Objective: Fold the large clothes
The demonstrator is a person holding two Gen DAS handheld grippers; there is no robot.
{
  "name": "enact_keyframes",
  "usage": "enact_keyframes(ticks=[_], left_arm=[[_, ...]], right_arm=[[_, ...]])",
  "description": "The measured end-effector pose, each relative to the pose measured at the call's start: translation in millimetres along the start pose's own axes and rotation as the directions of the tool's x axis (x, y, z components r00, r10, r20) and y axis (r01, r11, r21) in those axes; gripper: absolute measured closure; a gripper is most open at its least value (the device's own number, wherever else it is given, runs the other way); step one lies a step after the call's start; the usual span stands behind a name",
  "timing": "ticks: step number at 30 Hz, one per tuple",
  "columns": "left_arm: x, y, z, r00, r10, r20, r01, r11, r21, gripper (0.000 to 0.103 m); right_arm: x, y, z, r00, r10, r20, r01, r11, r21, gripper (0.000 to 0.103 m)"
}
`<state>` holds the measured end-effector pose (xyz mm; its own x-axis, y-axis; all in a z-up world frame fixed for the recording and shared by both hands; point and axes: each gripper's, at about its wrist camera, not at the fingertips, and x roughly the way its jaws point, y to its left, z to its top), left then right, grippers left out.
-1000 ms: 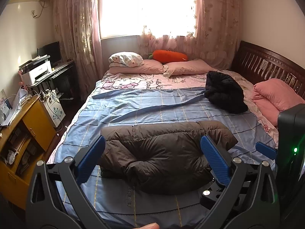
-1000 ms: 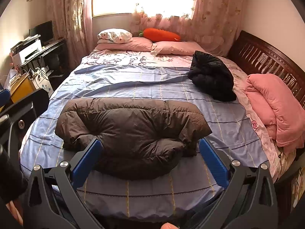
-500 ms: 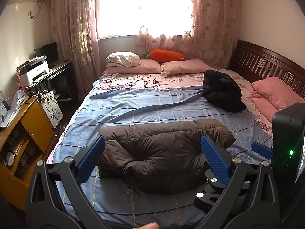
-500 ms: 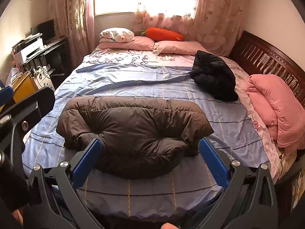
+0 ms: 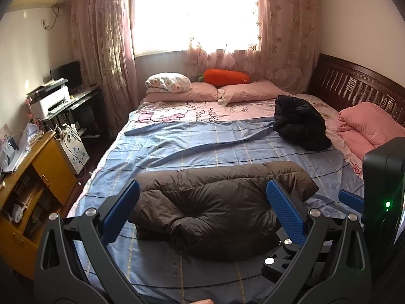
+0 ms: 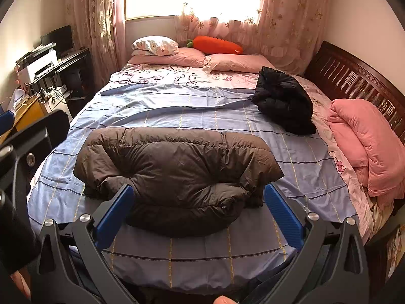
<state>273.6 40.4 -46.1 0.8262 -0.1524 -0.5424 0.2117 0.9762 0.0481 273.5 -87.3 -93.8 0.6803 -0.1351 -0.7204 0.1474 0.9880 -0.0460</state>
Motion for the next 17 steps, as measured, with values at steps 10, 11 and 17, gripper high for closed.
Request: enact_keyframes(ticks=[10, 11, 17], left_arm=[[1.6, -2.3, -0.3, 1.000, -0.021, 0.003, 0.021, 1.000, 0.012, 0.002], [2.3, -3.1, -0.2, 1.000, -0.023, -0.002, 0.023, 1.000, 0.010, 0.002], [11.6, -1.8, -0.7, 0.999, -0.023, -0.025, 0.023, 1.000, -0.001, 0.002]], right_arm=[[5.5, -6.0, 0.2, 1.000, 0.005, -0.005, -0.005, 1.000, -0.003, 0.001], [5.6, -6.8, 0.3, 1.000, 0.008, -0.004, -0.008, 1.000, -0.003, 0.001], [12.5, -9.6, -0.5, 1.000, 0.005, -0.013, -0.005, 1.000, -0.016, 0.001]])
